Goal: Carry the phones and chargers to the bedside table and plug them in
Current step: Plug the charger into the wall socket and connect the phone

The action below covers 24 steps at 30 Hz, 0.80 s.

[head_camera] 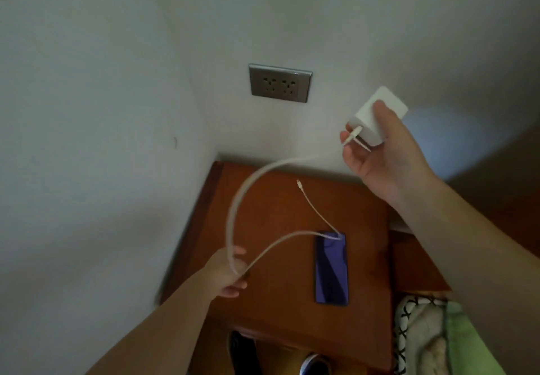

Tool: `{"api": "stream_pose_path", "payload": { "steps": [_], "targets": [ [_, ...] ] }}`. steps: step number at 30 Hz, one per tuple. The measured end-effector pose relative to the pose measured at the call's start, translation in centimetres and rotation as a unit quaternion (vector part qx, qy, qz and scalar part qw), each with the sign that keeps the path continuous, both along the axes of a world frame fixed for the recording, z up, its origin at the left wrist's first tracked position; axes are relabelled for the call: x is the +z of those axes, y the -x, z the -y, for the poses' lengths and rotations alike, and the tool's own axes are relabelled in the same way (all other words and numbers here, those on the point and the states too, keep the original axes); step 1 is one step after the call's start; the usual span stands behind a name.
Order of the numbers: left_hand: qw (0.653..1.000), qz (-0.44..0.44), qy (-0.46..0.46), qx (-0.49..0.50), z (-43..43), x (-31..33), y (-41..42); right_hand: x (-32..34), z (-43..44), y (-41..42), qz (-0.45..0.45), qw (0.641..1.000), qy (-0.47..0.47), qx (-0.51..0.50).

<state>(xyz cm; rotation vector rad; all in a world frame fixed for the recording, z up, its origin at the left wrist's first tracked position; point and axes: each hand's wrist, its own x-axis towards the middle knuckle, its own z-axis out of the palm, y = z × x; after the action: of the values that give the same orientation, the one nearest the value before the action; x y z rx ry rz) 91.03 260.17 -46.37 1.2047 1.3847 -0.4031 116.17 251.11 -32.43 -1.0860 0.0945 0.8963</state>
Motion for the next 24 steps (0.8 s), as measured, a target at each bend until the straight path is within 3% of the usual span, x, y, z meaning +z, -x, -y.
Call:
{"api": "stream_pose_path", "payload": {
  "steps": [5, 9, 14, 20, 24],
  "targets": [
    [0.995, -0.014, -0.063, -0.074, -2.9, 1.3, -0.7, -1.2, -2.8, 1.5, 0.024, 0.994, 0.039, 0.101],
    [0.977, 0.177, -0.122, 0.001, -5.1, 5.5, -4.4, -3.0, -5.7, 3.5, 0.001, 0.993, 0.051, 0.106],
    [0.938, 0.341, -0.054, 0.043, -6.9, 10.4, -11.1, -3.7, -9.6, 3.9, 0.036, 0.995, 0.057, 0.074],
    [0.929, 0.366, -0.006, 0.058, -8.8, 10.5, -14.3, -4.3, -11.6, 3.4, 0.176, 0.967, 0.17, 0.074],
    [0.921, 0.37, 0.075, 0.102, -10.0, 9.6, -14.9, -3.9, -12.0, 3.6, 0.214, 0.96, 0.177, 0.041]
  ]
}}
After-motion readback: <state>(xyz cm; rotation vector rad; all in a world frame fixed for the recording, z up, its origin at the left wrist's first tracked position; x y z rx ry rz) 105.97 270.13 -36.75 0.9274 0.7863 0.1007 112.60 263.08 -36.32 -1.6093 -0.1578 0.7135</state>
